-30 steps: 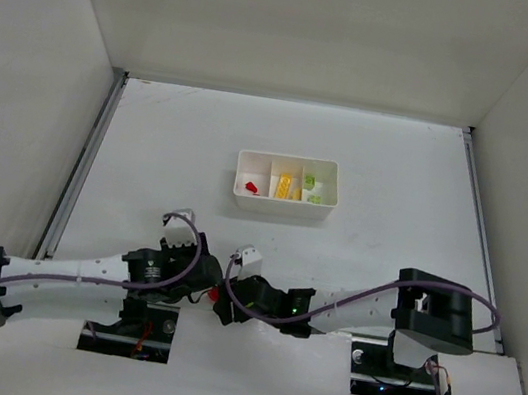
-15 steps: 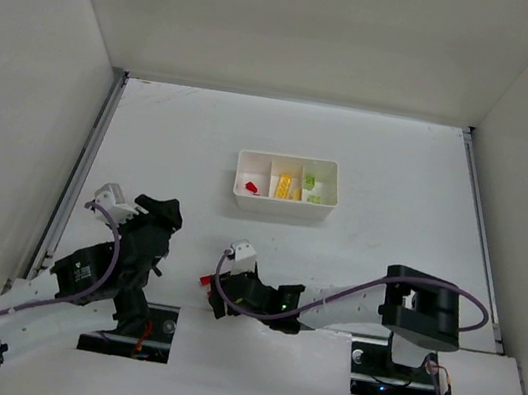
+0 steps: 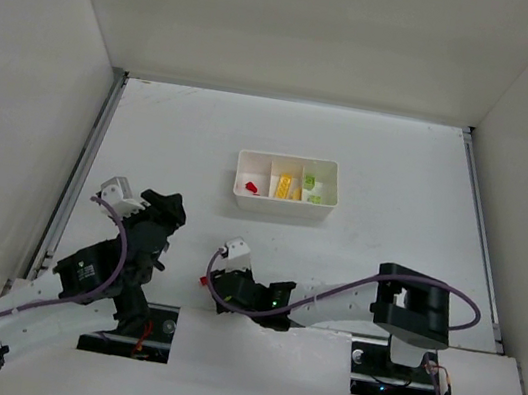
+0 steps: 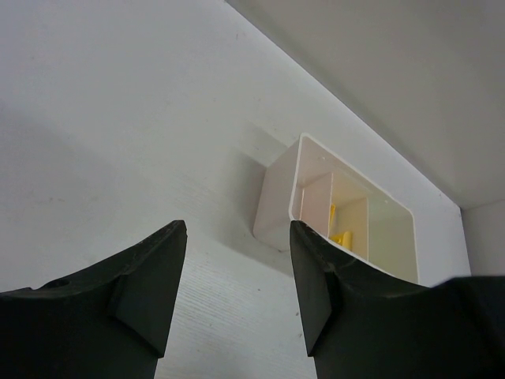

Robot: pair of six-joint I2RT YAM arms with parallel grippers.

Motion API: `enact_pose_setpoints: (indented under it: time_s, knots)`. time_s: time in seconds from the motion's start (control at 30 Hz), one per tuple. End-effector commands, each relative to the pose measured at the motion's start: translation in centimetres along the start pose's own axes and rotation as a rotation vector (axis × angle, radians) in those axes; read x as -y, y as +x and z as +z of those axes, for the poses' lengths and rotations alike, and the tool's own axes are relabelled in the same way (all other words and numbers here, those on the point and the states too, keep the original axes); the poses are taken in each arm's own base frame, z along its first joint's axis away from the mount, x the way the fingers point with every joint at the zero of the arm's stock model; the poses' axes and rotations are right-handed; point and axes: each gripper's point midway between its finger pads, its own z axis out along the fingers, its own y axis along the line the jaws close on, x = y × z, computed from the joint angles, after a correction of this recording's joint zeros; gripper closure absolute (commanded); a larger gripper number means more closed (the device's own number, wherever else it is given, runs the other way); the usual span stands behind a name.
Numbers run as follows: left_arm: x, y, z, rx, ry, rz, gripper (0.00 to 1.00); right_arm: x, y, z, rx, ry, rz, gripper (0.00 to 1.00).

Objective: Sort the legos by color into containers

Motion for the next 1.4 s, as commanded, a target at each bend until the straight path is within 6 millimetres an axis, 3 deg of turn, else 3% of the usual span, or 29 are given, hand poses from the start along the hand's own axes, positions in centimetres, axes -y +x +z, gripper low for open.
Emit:
enact_pose_setpoints:
  time_s: [0.0, 0.17, 0.37, 0.73, 0.87, 1.07, 1.23, 1.37]
  knots:
    - [0.2, 0.0, 0.3, 0.013, 0.004, 0.009, 0.48, 2.7, -1.1, -0.2, 0.013, 0.084, -0.014, 0.51]
    - [0.8, 0.7, 0.6, -0.001, 0.011, 0.021, 0.48, 4.2, -3.8, -1.1, 0.064, 0.084, 0.028, 0.52]
    - [1.2, 1.3, 1.0, -0.006, 0.018, 0.047, 0.48, 3.6, -6.7, -2.6, 0.11, -0.011, 0.093, 0.48]
    - [0.9, 2.3, 1.2, -0.029, 0.023, 0.044, 0.48, 4.5, -10.5, -2.8, 0.147, -0.164, 0.256, 0.48]
    - [0.9, 3.1, 1.3, -0.049, 0.031, 0.047, 0.48, 5.6, -14.1, -4.3, 0.22, -0.167, 0.271, 0.48]
    - [1.0, 5.3, 1.2, -0.111, 0.058, 0.062, 0.49, 9.1, -20.8, -6.0, 0.329, -0.126, 0.279, 0.48]
    - [1.6, 7.0, 0.8, -0.166, 0.088, 0.102, 0.49, 12.4, -26.0, -4.7, 0.383, -0.04, 0.263, 0.47]
    - [2.2, 8.4, 0.1, -0.214, 0.117, 0.181, 0.49, 13.4, -28.2, -2.6, 0.379, 0.011, 0.229, 0.48]
